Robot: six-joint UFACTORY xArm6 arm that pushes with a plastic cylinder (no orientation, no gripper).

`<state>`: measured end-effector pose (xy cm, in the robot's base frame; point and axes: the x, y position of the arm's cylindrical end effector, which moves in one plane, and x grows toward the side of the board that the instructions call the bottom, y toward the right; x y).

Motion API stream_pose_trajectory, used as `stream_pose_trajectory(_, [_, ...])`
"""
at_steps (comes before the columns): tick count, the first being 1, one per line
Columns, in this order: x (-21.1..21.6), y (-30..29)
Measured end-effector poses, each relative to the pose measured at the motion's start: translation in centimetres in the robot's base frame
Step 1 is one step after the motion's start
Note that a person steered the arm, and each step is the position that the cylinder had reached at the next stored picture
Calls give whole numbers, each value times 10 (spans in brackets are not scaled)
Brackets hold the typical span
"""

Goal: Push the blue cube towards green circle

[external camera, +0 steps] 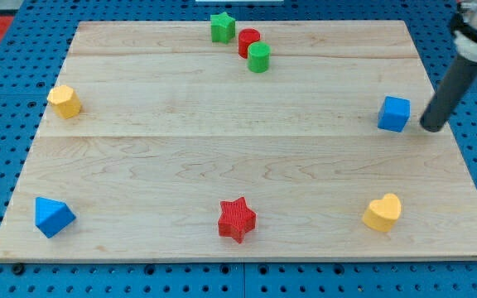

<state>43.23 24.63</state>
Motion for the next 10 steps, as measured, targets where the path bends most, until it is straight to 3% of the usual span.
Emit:
stream_pose_trajectory(3, [-51,-114])
stream_pose_trajectory(8, [-104,-57])
stream_pose_trajectory(10, [-141,-151])
